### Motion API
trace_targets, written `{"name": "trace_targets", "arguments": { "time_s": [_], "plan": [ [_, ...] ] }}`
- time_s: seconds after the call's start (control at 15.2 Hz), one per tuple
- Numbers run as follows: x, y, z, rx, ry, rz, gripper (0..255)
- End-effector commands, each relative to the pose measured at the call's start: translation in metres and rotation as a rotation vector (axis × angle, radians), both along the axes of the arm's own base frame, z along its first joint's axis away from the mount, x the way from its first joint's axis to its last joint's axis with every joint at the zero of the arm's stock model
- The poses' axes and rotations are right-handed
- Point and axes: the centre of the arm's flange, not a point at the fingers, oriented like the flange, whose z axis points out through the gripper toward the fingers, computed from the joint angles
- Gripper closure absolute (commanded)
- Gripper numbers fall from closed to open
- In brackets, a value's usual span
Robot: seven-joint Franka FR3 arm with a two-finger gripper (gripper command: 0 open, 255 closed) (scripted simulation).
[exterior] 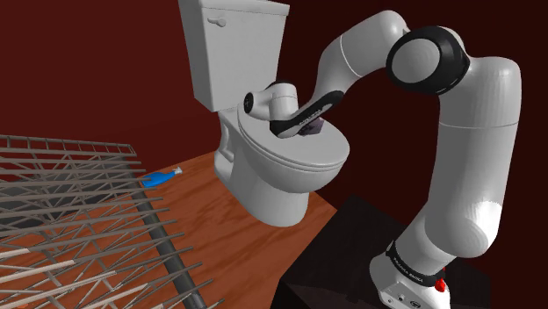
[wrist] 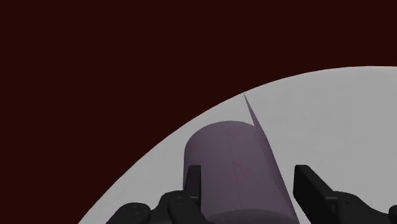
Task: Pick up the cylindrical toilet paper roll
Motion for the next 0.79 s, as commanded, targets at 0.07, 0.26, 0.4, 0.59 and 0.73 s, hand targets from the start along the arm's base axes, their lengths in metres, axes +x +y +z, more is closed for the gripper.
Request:
{"name": "trace_targets", "arguments": {
  "time_s": [0.07,0.26,0.4,0.59,0.73],
  "plan": [
    [0.000,0.000,-0.001,0.000,0.000,0.000,255],
    [-0.001,-0.001,0.000,0.000,0.000,0.000,255],
    [-0.001,-0.001,0.000,0.000,0.000,0.000,255],
    [0.000,0.000,0.004,0.000,0.000,0.000,255],
    [0.000,0.000,0.015,0.000,0.000,0.000,255]
  ]
}}
